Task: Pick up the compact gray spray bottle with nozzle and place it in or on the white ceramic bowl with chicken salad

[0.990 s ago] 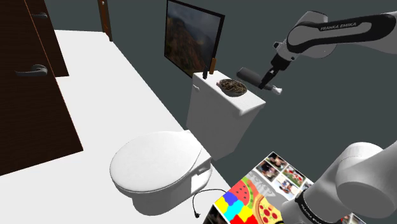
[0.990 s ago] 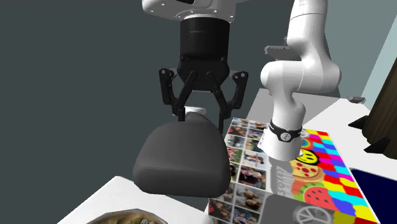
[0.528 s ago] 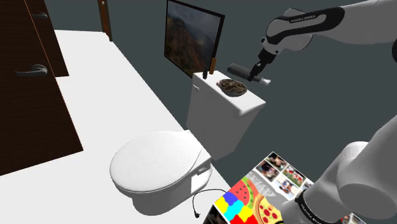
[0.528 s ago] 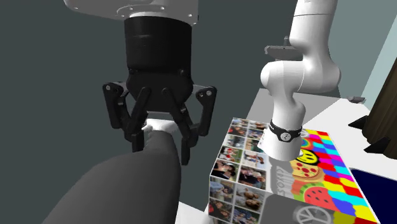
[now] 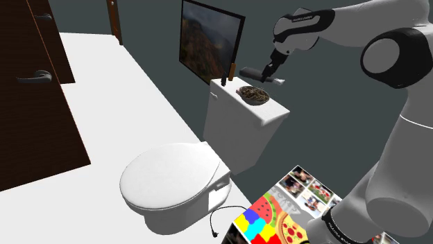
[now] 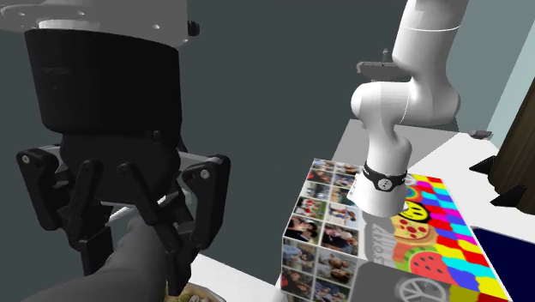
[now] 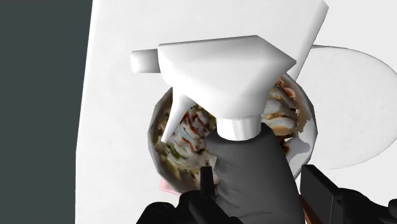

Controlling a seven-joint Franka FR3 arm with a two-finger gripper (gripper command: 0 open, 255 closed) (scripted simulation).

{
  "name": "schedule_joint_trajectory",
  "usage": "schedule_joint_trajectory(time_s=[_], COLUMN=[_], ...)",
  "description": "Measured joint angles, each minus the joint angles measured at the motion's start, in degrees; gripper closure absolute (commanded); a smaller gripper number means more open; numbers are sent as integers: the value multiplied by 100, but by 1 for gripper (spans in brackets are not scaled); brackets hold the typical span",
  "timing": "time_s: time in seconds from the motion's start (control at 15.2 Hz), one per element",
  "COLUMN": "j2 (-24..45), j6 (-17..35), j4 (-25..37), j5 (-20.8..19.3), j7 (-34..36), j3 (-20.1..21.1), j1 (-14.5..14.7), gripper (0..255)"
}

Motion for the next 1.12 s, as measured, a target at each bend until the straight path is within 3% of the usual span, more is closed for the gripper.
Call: schedule_joint_trajectory(time_s=[0.66,1.12], j2=[256,301], j6=[629,730], j4=[-435,-499], j5=[244,288], j7=[-224,-263], j3=[86,103], j1=[-46,-55], gripper=[255,255])
